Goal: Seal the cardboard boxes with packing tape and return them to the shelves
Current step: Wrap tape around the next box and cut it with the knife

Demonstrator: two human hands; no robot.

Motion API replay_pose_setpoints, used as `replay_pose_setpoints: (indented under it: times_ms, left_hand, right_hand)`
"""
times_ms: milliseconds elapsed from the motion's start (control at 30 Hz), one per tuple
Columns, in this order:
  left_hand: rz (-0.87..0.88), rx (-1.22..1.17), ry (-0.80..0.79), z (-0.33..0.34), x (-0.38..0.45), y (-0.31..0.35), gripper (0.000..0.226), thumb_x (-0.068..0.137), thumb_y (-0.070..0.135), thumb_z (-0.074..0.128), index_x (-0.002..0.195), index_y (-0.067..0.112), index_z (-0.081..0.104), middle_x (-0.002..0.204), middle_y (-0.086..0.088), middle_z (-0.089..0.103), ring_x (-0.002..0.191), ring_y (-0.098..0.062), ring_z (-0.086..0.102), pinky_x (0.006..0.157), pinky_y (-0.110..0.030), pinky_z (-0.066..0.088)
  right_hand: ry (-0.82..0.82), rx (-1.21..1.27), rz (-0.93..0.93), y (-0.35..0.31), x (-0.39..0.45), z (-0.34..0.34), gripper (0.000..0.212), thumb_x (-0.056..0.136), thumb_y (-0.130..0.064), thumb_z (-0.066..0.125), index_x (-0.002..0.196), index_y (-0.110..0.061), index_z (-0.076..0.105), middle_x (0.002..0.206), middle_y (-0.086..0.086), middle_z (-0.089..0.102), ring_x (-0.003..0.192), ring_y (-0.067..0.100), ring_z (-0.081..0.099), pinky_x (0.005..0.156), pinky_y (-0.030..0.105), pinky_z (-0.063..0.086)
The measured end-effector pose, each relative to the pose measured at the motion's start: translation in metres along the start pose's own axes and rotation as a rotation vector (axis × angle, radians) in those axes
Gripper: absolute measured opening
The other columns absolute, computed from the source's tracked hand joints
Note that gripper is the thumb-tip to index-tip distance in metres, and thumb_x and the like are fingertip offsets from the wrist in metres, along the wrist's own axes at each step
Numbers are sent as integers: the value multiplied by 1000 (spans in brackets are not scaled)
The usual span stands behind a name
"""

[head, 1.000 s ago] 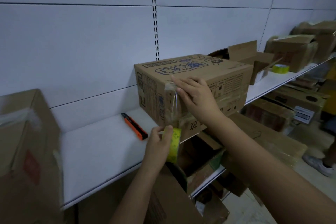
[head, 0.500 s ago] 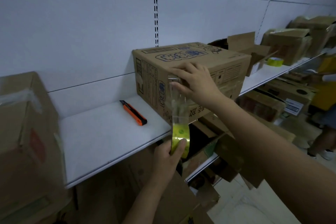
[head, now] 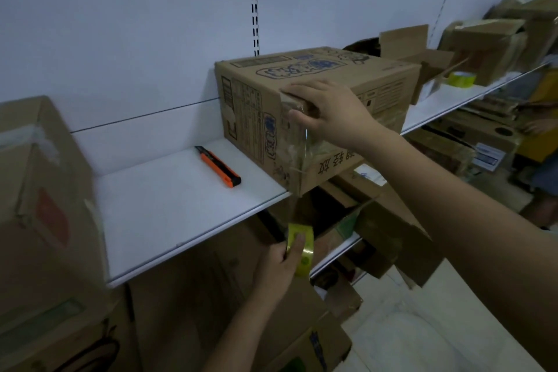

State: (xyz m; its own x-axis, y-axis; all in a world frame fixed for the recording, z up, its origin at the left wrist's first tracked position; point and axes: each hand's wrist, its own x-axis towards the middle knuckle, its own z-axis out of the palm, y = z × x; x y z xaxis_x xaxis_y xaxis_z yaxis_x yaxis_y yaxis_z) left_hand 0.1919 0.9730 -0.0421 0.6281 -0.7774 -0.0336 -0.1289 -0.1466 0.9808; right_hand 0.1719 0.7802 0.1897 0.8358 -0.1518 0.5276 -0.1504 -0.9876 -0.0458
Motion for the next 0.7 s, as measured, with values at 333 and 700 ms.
replay_pose_setpoints:
  times_ms: [333, 700]
  left_hand:
    - [6, 127, -35, 31, 16, -11, 59, 92, 70, 43, 46, 32, 45, 46, 10, 37, 46, -4, 37, 53, -29, 26]
    - [20, 161, 42, 36, 31, -5, 53, 103, 45, 45, 54, 27, 36, 42, 10, 40, 43, -2, 39, 48, -25, 26]
  right_hand:
    - [-15, 52, -31, 17, -29, -14, 58, 97, -61, 35, 146, -32, 47, 147, -8, 51, 134, 17, 46, 108, 48, 38]
    - [13, 48, -33, 20, -28, -9, 58, 97, -62, 32, 147, -34, 45, 150, -10, 48, 136, 16, 43, 109, 47, 34]
